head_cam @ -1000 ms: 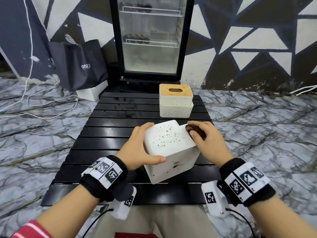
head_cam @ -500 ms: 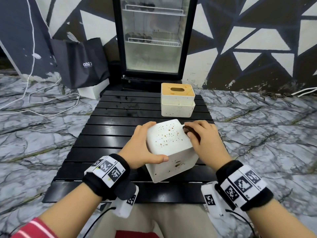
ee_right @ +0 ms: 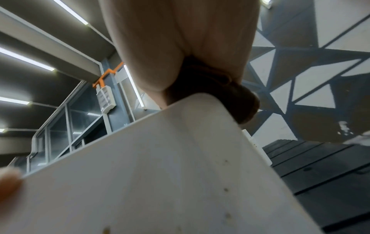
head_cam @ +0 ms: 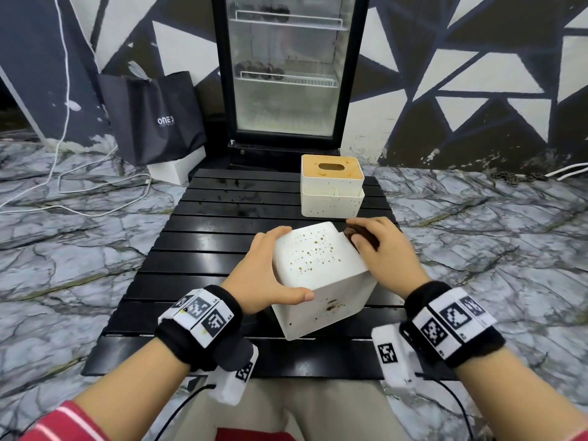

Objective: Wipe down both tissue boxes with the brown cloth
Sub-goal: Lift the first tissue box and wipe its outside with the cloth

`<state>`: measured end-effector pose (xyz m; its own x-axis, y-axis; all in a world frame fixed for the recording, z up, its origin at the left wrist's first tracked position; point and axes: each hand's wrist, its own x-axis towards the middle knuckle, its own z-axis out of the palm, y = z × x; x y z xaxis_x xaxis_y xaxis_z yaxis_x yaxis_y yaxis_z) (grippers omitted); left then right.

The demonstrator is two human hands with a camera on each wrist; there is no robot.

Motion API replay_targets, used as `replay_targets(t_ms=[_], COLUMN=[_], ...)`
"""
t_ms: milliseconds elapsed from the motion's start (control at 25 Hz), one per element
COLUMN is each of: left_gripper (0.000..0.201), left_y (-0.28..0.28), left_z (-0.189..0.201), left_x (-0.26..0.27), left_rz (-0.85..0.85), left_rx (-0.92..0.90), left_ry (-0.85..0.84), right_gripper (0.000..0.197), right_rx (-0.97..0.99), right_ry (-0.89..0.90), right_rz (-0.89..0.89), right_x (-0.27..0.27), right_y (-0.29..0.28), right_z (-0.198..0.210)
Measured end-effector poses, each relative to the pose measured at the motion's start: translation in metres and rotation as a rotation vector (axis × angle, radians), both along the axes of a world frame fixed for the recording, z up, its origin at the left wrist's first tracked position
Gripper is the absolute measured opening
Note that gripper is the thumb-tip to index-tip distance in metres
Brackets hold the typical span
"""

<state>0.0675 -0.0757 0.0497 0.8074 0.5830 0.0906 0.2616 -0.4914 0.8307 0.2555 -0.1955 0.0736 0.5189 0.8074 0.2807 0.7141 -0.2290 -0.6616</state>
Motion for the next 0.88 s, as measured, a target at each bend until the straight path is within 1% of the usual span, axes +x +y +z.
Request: replay_targets(t_ms=[40,80,160,200,280,440,560,600,640,680,720,760,800,880], left_gripper=[0.118,0.118,0.117,0.117,0.117,0.107,0.111,0.109,0.099,0.084,0.071,0.064,0.063,0.07], left_y=[-0.001,-0.001,-0.002,-0.003,-0.003,-0.005,-0.014,-0.018,-0.023,-0.026,-0.029,-0.03,-0.028,-0.024], left_z=[0.0,0.0,0.0,0.0,0.001,0.002,0.001,-0.001,-0.004,-0.008,-0.013,-0.017,-0.021,-0.025], left_x=[0.0,0.0,0.0,0.0,0.0,-0.002,-0.005,-0.006,-0.007,-0.008,-0.009,-0.009,-0.009,-0.007], left_rz=[0.005,0.012,0.02,0.018,0.011,0.005,0.052,0.081,0.107,0.122,0.124,0.11,0.08,-0.013], left_rx=[0.003,0.007,0.018,0.018,0.016,-0.003,0.001,0.019,0.036,0.037,0.014,-0.025,-0.077,-0.176], left_ry=[0.0,-0.002,-0.005,-0.004,-0.004,-0.01,-0.022,-0.031,-0.054,-0.093,-0.135,-0.176,-0.199,-0.201], right_gripper=[0.031,0.032,0.035,0.034,0.032,0.029,0.031,0.032,0.032,0.032,0.032,0.032,0.032,0.032], right_rx=[-0.028,-0.071,-0.135,-0.129,-0.081,-0.053,-0.052,-0.05,-0.045,-0.042,-0.044,-0.05,-0.056,-0.062], right_ry=[-0.004,-0.058,-0.225,-0.291,-0.342,-0.316,-0.243,-0.222,-0.204,-0.188,-0.165,-0.139,-0.117,-0.09], right_rz=[-0.012,-0.03,-0.072,-0.083,-0.062,-0.022,-0.023,-0.021,-0.016,-0.005,0.01,0.027,0.046,0.077], right_x=[-0.002,-0.007,-0.022,-0.029,-0.042,-0.045,-0.037,-0.032,-0.027,-0.022,-0.016,-0.012,-0.008,-0.003], right_y=[0.006,0.01,0.012,0.009,0.001,-0.01,-0.009,-0.007,-0.005,-0.003,-0.001,0.001,0.002,0.004], right_z=[0.003,0.005,0.004,0.002,-0.001,-0.006,-0.006,-0.006,-0.005,-0.003,-0.001,0.002,0.004,0.007])
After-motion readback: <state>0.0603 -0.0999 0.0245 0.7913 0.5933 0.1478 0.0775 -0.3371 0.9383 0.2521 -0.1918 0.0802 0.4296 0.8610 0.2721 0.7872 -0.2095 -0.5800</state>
